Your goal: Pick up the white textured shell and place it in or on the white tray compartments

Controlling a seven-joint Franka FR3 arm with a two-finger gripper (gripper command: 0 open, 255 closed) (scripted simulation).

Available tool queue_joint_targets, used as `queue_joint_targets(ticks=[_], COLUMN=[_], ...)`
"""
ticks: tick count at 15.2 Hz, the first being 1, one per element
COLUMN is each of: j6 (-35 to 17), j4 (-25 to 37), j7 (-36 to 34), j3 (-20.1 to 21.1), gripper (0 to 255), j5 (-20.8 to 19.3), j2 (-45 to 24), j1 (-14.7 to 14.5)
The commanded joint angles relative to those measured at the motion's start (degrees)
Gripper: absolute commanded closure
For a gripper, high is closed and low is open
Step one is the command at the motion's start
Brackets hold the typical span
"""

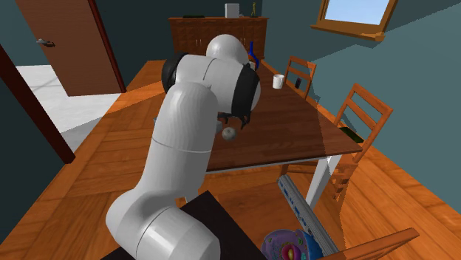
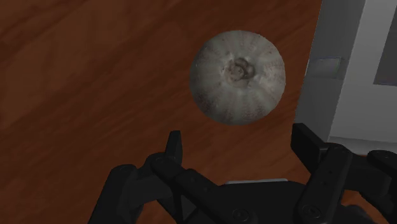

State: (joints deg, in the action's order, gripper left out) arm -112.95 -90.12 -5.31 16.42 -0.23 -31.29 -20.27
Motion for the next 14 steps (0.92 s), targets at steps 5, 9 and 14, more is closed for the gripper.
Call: queue_joint_targets(ticks=[5,9,14], j6=[-0.17,-0.56,-0.55], j4=[-1.08,-1.34,-1.34], j7=[-0.91,-0.92,-0.92], j3=[0.03,0.02,0.02], gripper=[0,0,255], j5=[0.51,0.48,0.49], j2=[-1.82,-1.95,-1.95], j1=[-0.36,-0.39,-0.39])
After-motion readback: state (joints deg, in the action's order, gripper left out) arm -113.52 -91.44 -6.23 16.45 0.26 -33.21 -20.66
